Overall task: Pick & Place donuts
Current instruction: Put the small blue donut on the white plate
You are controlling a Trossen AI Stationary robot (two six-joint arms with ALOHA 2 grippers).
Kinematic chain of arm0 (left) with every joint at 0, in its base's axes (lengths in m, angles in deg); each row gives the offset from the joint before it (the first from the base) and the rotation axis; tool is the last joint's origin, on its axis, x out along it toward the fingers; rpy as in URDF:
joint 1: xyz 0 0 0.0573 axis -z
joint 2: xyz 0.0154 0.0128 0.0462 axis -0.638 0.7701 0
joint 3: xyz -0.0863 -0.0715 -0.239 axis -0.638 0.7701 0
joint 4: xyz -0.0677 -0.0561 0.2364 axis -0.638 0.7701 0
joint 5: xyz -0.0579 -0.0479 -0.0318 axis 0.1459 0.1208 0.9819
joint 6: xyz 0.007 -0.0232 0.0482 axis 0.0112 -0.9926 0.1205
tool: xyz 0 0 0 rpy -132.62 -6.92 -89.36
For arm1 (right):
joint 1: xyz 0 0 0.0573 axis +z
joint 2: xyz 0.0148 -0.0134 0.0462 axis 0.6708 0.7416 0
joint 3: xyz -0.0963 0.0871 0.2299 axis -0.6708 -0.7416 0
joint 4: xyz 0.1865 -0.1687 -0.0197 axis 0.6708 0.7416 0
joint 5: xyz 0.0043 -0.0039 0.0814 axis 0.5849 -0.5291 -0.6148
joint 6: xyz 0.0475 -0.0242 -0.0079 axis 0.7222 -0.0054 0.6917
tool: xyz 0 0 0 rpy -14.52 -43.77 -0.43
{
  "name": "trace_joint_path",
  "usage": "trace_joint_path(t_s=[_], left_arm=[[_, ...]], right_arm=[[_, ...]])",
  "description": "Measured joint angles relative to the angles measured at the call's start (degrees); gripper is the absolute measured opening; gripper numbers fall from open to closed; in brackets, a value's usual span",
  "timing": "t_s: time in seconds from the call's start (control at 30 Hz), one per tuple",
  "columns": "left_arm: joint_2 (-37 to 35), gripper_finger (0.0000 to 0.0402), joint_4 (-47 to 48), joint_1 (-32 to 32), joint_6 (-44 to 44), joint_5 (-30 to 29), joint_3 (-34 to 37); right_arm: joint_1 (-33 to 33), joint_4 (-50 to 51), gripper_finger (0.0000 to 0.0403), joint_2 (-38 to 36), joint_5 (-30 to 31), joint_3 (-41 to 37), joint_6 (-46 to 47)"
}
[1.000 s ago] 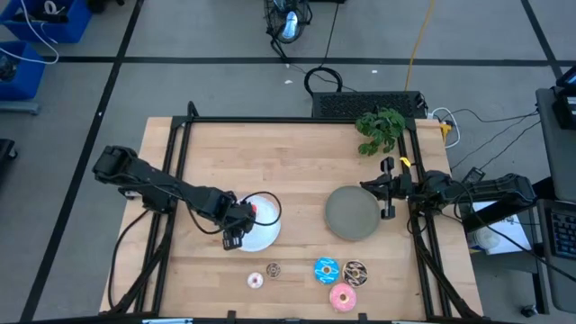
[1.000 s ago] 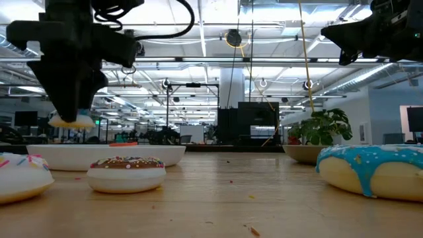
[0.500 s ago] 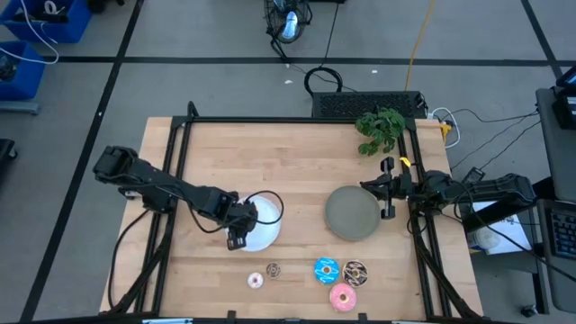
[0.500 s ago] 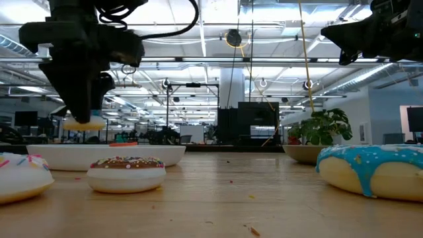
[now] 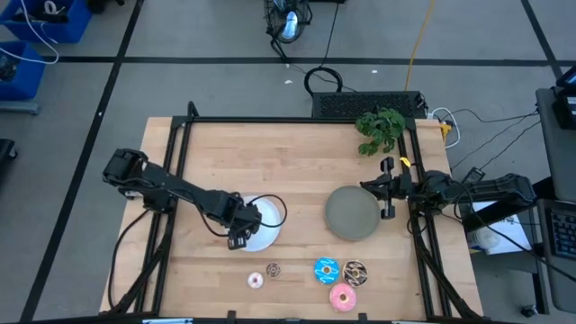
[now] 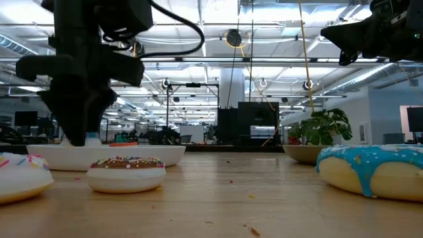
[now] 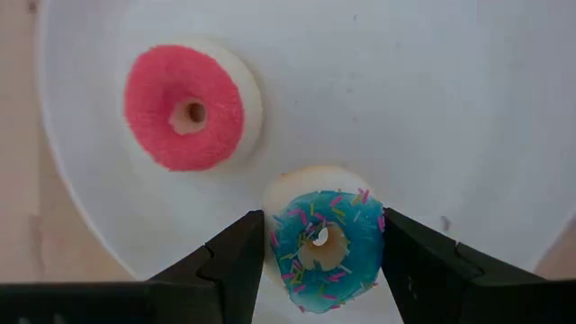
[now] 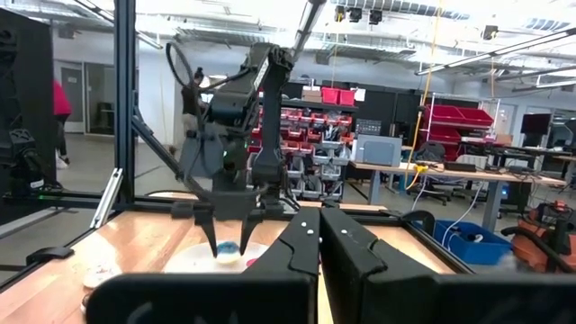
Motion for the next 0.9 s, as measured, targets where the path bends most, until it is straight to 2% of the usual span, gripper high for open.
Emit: trace_joint_path(t_s=[0.27,0.9], left_arm=[[2.5,0.0209,0.0,0.0,1.2,0.0,0.0],[2.3,0.0210,0.4,0.0,2.1,0.8,-0.1]], right_arm=[[0.0,0.0,0.0000,0.1,0.0,0.0,0.0],[0.0,0.0,0.0000,0.1,0.0,0.0,0.0]])
